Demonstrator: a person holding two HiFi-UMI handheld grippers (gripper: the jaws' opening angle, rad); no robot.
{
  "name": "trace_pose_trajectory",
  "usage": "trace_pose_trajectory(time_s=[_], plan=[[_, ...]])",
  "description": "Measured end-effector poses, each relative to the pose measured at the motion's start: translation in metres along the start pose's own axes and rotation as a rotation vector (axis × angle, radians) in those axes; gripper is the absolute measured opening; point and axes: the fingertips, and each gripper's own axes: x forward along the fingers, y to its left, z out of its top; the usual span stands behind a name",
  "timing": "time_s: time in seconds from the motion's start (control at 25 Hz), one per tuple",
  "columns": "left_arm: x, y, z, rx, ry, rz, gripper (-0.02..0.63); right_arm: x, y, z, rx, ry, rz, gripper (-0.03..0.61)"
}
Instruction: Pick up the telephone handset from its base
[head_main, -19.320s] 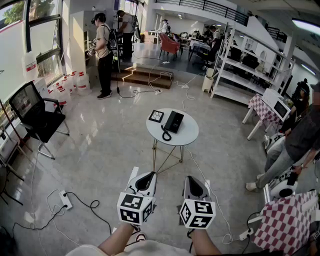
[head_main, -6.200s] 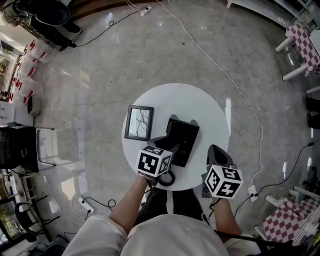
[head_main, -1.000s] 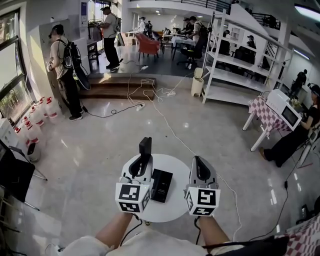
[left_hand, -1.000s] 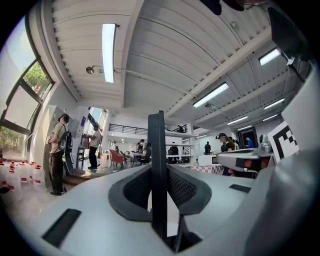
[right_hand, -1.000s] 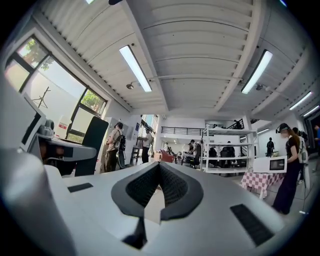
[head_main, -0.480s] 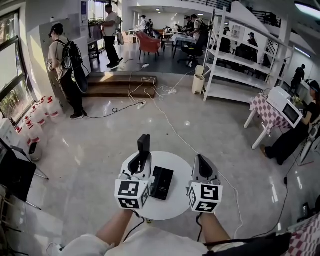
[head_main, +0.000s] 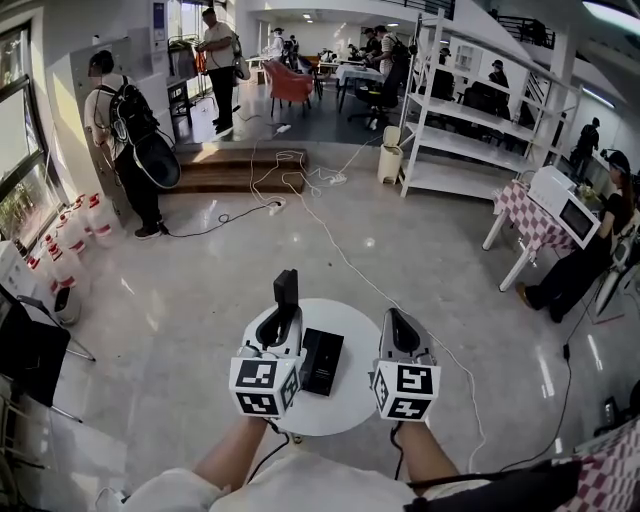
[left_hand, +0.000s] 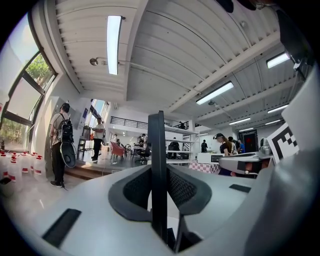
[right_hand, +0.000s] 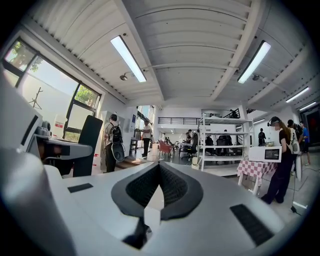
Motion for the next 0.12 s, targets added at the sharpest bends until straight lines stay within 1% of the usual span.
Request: trace_pose_trajectory(time_s=[0.12], plan=[[-0.0021,0.0006,-0.0033,-0.005,0.011,0.0,0.084,-0.0015,0.0026,-0.0027,0.001,0.01,0.002,0.023]])
